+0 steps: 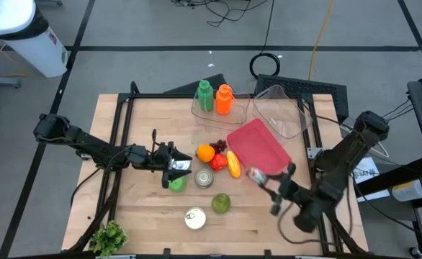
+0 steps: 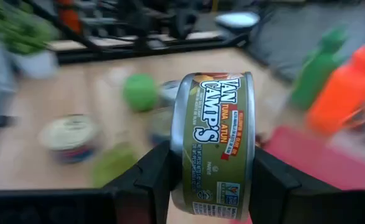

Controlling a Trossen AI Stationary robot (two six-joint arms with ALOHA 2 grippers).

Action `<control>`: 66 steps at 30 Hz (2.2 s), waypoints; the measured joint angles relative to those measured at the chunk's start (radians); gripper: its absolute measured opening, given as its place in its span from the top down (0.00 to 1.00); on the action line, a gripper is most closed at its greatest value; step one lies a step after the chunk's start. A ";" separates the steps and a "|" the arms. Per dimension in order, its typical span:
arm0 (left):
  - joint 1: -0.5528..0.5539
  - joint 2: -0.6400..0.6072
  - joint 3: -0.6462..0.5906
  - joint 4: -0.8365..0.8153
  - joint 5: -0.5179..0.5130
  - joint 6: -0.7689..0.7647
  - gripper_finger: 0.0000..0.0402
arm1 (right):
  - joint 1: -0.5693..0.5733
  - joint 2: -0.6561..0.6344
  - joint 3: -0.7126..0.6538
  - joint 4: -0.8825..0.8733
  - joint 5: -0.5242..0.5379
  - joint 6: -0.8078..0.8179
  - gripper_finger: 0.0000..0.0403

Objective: Pick & Place Food Item
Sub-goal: Put the right green tuna can into the pink bin

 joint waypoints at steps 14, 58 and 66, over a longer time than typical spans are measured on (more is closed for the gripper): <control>0.000 0.000 0.000 0.000 0.000 0.000 0.26 | -0.562 -0.041 0.001 -0.078 0.051 -0.438 0.65; 0.000 0.000 0.000 0.000 0.001 -0.001 0.26 | -0.796 -0.213 -0.587 0.710 -0.686 -1.569 0.62; 0.000 0.000 0.000 0.000 0.001 -0.001 0.26 | -0.803 -0.095 -0.587 0.781 -0.685 -1.680 0.63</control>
